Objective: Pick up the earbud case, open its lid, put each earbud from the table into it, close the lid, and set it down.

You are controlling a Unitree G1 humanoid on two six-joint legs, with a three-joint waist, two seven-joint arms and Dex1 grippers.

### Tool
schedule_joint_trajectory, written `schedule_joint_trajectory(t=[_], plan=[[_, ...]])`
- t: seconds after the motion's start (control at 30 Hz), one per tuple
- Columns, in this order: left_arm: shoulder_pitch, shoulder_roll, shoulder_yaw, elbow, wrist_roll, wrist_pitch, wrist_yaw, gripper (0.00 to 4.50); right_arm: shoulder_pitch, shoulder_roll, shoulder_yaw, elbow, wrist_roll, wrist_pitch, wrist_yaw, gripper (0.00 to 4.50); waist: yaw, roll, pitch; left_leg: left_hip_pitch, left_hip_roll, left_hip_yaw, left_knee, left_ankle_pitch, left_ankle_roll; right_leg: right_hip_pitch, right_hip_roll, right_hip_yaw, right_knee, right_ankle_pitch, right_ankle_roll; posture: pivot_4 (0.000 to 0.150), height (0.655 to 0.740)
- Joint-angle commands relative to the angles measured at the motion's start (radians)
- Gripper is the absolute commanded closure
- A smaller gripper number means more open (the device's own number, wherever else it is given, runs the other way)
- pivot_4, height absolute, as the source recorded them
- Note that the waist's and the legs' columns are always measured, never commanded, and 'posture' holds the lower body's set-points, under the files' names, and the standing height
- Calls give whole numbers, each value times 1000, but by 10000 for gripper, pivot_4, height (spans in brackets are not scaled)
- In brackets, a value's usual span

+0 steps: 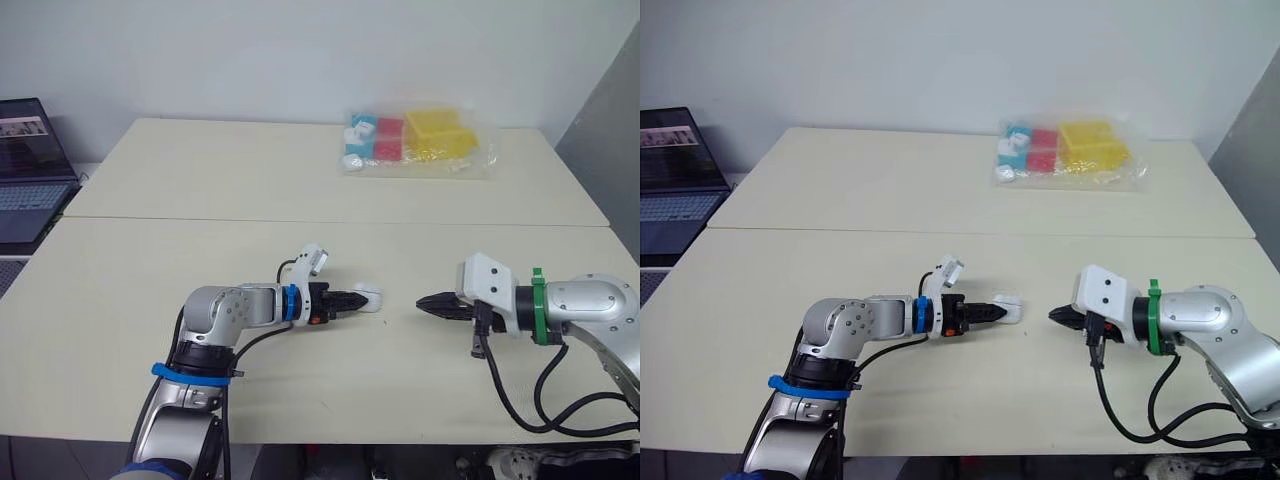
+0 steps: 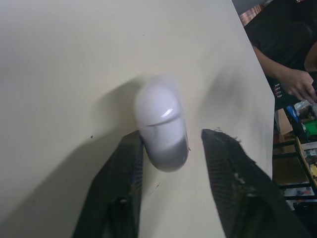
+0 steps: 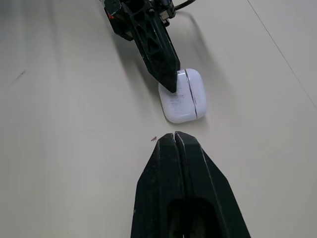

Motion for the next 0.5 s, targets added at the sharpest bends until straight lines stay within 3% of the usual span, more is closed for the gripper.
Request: schedule_joint_trajectory(t=[0.03, 0.13, 0.17, 0.27, 0.4, 0.5], plan=[[9, 56, 5, -33, 7, 9, -27, 14930, -6, 3, -1, -15, 3, -18, 10, 45000, -2, 0, 0, 0, 0, 0, 0, 0, 0, 0, 0, 0, 0, 0, 0, 1500, 7400], [47, 164, -27, -87, 43, -41, -84, 5274, -7, 4, -3, -9, 9, -21, 22, 45000, -4, 0, 0, 1, 0, 0, 0, 0, 0, 0, 0, 0, 0, 0, 0, 1500, 7400], [81, 245, -59, -130, 81, -105, -138, 1852, -12, 5, -3, -3, 12, -24, 27, 45000, -7, 0, 0, 1, 0, 0, 0, 0, 0, 0, 0, 0, 0, 0, 0, 1500, 7400], [172, 410, -104, -215, 165, -283, -246, 0, -28, 8, -5, 16, 15, -38, 44, 41361, -23, 0, 0, 3, 1, 0, -1, 0, 0, 0, 0, 1, 1, -1, -1, 1500, 7400], [275, 534, -99, -274, 256, -517, -344, 0, -44, 3, -14, 35, 19, -54, 72, 28696, -19, 0, 0, 5, 1, 1, -3, 0, 0, 0, -1, 1, 2, -2, -3, 1500, 7400], [376, 596, 3, -343, 243, -687, -457, 0, -41, -27, -39, 47, 32, -64, 115, 17631, -17, 0, 0, 3, 1, 1, -2, 0, 0, 0, -5, 1, 2, -2, -4, 1500, 7400]])
